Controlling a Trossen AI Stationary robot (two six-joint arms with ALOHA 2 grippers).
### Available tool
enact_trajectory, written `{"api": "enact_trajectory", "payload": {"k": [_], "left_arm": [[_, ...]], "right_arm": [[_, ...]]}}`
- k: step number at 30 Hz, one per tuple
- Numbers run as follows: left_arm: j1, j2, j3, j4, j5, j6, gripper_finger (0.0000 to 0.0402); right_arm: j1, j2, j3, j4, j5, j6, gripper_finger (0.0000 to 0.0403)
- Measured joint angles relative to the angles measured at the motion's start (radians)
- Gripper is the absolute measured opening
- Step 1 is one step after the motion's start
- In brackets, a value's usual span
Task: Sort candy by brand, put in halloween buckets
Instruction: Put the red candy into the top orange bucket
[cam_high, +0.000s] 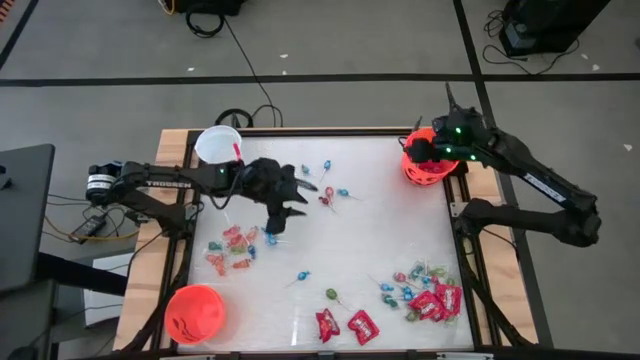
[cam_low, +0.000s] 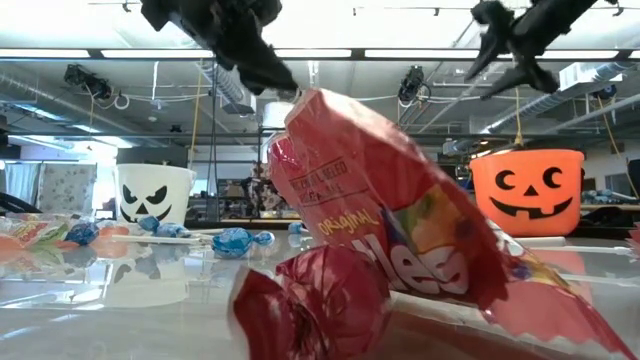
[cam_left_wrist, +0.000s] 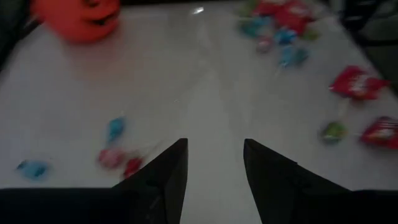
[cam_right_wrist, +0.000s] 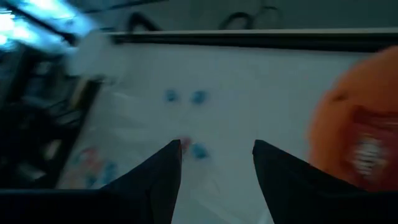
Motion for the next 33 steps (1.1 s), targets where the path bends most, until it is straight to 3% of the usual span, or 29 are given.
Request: {"api": "enact_trajectory", "payload": {"k": [9,15,19,25,33], "left_arm": [[-0.208,0.14,0.0,0.191,0.13,-0.008,0.0163],[-0.343,0.278,0.0,0.373,0.126,-0.12,0.0163],[-0.42,0.37,0.0,0.518,0.115,-0.162,0.0163],[-0.508,0.488,0.0,0.567,0.098,-0.153,0.0163],[-0.57,0.595,0.0,0.593,-0.054,-0.075,0.0163]], "right_arm": [[0.321,-0.005,0.0,0.005,-0.004,0.057,0.0205],[0.485,0.052,0.0,0.004,0.005,0.073,0.0205],[0.557,0.087,0.0,0.004,0.006,0.073,0.0205],[0.617,0.134,0.0,0.003,0.007,0.072,0.0205],[0.663,0.165,0.0,0.001,0.008,0.073,0.0205]]}}
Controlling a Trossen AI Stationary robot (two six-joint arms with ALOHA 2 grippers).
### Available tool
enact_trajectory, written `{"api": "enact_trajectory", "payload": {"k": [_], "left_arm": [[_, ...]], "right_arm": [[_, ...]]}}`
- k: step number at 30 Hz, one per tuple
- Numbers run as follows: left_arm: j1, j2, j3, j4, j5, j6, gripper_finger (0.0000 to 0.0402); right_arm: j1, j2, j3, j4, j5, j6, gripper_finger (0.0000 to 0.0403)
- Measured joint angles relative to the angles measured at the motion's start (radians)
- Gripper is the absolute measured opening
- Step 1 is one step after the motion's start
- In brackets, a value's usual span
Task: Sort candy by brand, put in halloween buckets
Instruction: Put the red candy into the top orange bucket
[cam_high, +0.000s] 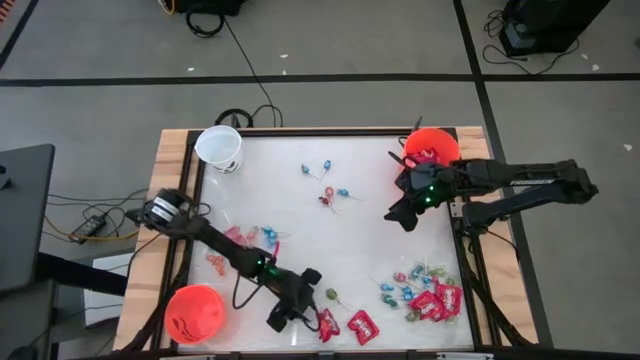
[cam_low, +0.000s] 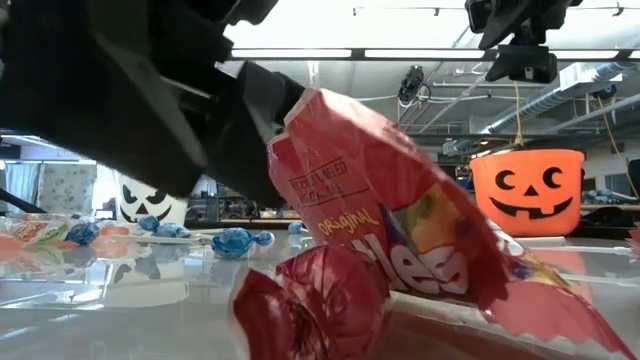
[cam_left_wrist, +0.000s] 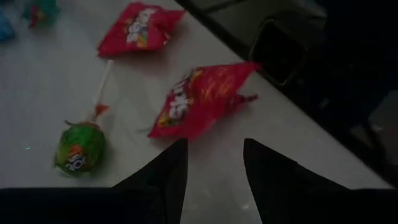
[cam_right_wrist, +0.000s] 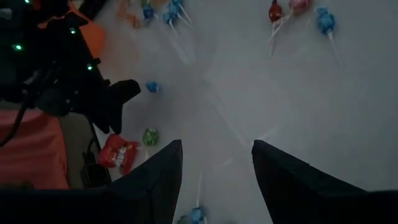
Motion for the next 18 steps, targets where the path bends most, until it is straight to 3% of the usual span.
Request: {"api": "enact_trajectory", "payload": {"k": [6,18], "left_arm": [[-0.002,0.006,0.0,0.072,-0.07,0.044,0.0163],[-0.002,0.006,0.0,0.057,-0.038,0.18,0.0163]], "right_arm": [[0.019,0.003,0.0,-0.004,0.001,0.013,0.0205],[0.019,0.003,0.0,-0.015,0.002,0.017,0.0205]]}}
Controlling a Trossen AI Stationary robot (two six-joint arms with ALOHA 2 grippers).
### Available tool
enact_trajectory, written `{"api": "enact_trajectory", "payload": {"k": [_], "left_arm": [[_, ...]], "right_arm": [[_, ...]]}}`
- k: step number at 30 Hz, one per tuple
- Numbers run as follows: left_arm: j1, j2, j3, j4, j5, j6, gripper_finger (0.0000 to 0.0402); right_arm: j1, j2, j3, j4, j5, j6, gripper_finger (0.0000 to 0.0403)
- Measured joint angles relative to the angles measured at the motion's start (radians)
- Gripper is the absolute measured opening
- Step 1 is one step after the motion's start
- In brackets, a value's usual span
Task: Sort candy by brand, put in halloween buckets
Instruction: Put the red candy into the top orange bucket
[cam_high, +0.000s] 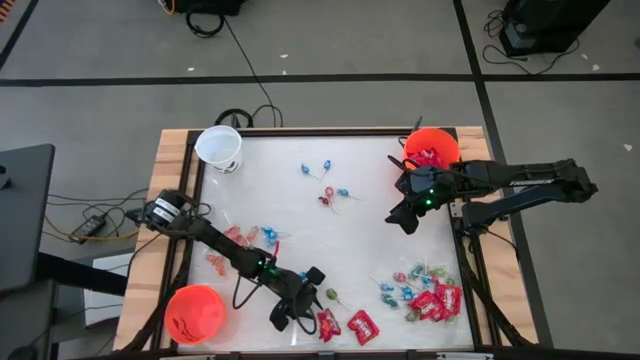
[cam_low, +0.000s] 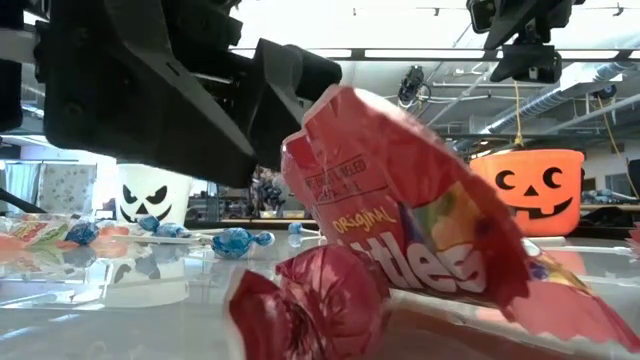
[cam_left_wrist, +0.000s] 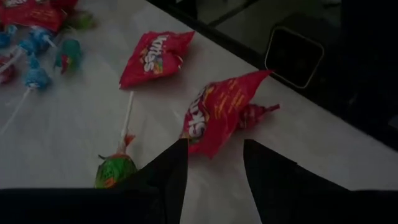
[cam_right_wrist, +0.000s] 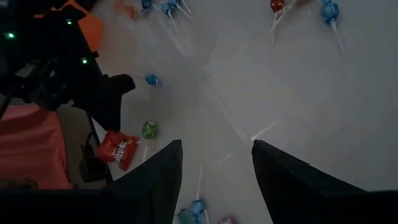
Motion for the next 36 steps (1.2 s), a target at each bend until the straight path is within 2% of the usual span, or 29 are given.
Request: {"api": "enact_trajectory", "payload": {"k": [8,14,17,21,25,30,33,36], "left_arm": [[0.0,0.051,0.005,0.065,0.02,0.024,0.0163],[0.0,0.109,0.081,0.078,-0.005,0.024,0.0155],[0.0,0.126,0.116,0.075,0.001,0.022,0.0116],[0.005,0.127,0.134,0.022,0.037,0.014,0.0024],[0.022,0.127,0.141,0.016,0.064,-0.091,0.0008],[0.066,0.061,0.14,0.011,-0.021,-0.209,0.0004],[0.113,-0.023,0.141,-0.021,-0.085,-0.234,0.0003],[0.178,-0.123,0.14,-0.113,-0.121,-0.35,0.0002]], "right_arm": [[0.0,0.0,0.0,-0.005,-0.001,0.019,0.0205],[0.0,0.0,0.0,-0.013,-0.001,0.029,0.0205],[0.0,0.0,0.0,-0.014,-0.001,0.029,0.0205],[0.0,0.0,0.0,-0.014,-0.001,0.029,0.0205],[0.0,0.0,0.0,-0.01,0.002,0.038,0.0202],[0.012,0.0,0.0,-0.004,0.002,0.064,0.0198],[0.026,0.0,0.0,-0.003,0.055,0.1,0.02],[0.034,-0.002,0.0,0.051,0.055,0.085,0.0211]]}}
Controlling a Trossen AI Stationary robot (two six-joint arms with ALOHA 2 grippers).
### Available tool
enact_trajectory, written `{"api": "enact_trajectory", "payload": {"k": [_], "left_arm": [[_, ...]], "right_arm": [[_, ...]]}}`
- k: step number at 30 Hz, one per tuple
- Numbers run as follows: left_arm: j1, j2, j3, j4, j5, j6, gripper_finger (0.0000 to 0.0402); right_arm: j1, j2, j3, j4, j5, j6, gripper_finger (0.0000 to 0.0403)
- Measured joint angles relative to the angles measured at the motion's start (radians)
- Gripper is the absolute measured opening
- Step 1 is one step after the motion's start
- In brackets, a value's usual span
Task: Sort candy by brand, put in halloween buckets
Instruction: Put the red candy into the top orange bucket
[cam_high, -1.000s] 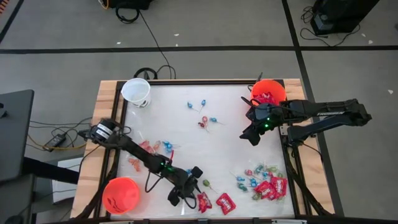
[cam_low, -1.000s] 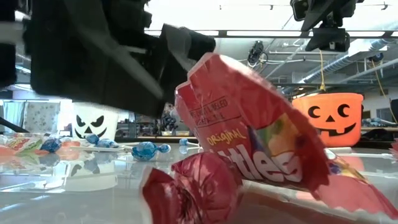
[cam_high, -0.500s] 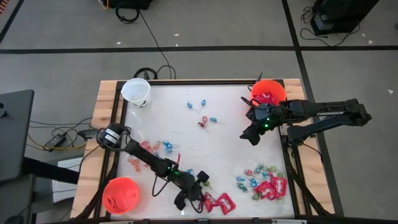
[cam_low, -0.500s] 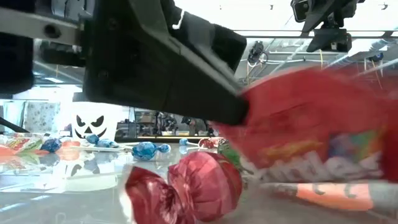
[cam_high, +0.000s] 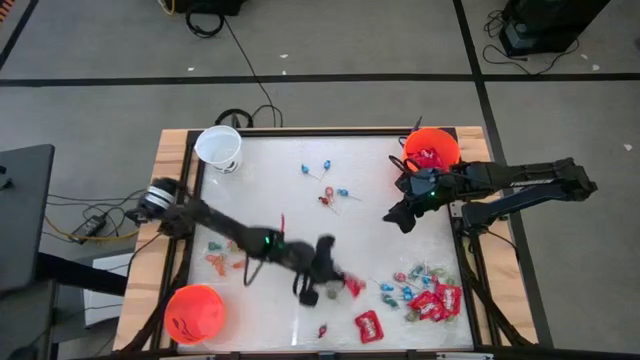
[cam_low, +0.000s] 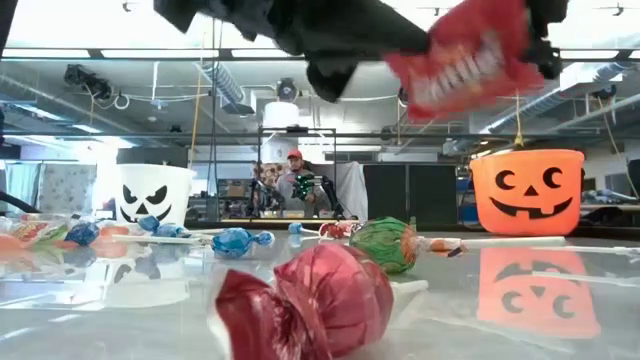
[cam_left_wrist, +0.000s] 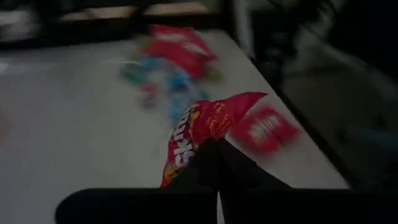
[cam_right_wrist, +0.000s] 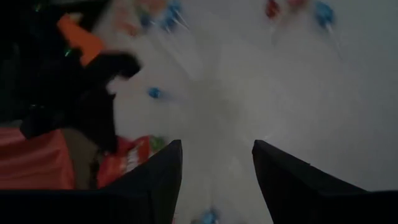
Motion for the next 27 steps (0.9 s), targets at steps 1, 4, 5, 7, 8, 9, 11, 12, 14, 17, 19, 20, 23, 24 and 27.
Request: {"api": "enact_trajectory", "payload": {"k": [1,4,5,7,8,9,11,12,14,17,19,20,23,24,27], "left_arm": [[0.027,-0.033,0.0,-0.031,-0.004,-0.052,0.0002],[0.111,-0.124,0.0,-0.13,0.017,-0.172,0.0002],[0.137,-0.147,0.0,-0.145,0.039,-0.202,0.0002],[0.18,-0.184,0.0,-0.182,0.087,-0.253,0.0002],[0.201,-0.199,0.0,-0.178,0.11,-0.281,0.0001],[0.219,-0.212,0.0,-0.191,0.127,-0.311,0.0001],[0.255,-0.227,0.0,-0.194,0.157,-0.372,0.0001],[0.27,-0.229,0.0,-0.191,0.169,-0.4,0.0001],[0.303,-0.233,0.0,-0.175,0.192,-0.457,0.0001],[0.342,-0.235,0.0,-0.117,0.23,-0.551,0.0002],[0.365,-0.236,0.0,-0.084,0.274,-0.59,0.0002],[0.376,-0.236,0.0,-0.069,0.287,-0.599,0.0002],[0.405,-0.236,0.0,-0.045,0.316,-0.628,0.0002],[0.413,-0.236,0.0,-0.049,0.328,-0.634,0.0002],[0.433,-0.236,0.0,-0.056,0.355,-0.648,0.0002]], "right_arm": [[0.003,-0.001,0.0,0.028,-0.005,-0.018,0.0216],[0.019,0.0,0.0,0.1,-0.009,-0.087,0.0229],[0.025,0.001,0.0,0.123,-0.007,-0.111,0.0233],[0.036,0.002,0.0,0.171,-0.005,-0.16,0.0238],[0.04,0.005,0.0,0.198,-0.003,-0.181,0.0238],[0.045,0.01,0.0,0.227,0.003,-0.2,0.0238],[0.055,0.021,0.0,0.297,0.018,-0.244,0.0237],[0.059,0.031,0.0,0.329,0.026,-0.272,0.0237],[0.063,0.053,0.0,0.393,0.034,-0.329,0.0236],[0.065,0.09,0.0,0.43,0.076,-0.405,0.0236],[0.064,0.109,0.0,0.429,0.141,-0.436,0.0236],[0.064,0.116,0.0,0.43,0.166,-0.449,0.0236],[0.062,0.131,0.0,0.433,0.202,-0.492,0.0235],[0.06,0.134,0.0,0.435,0.217,-0.498,0.0231],[0.047,0.134,0.0,0.439,0.246,-0.499,0.0202]]}}
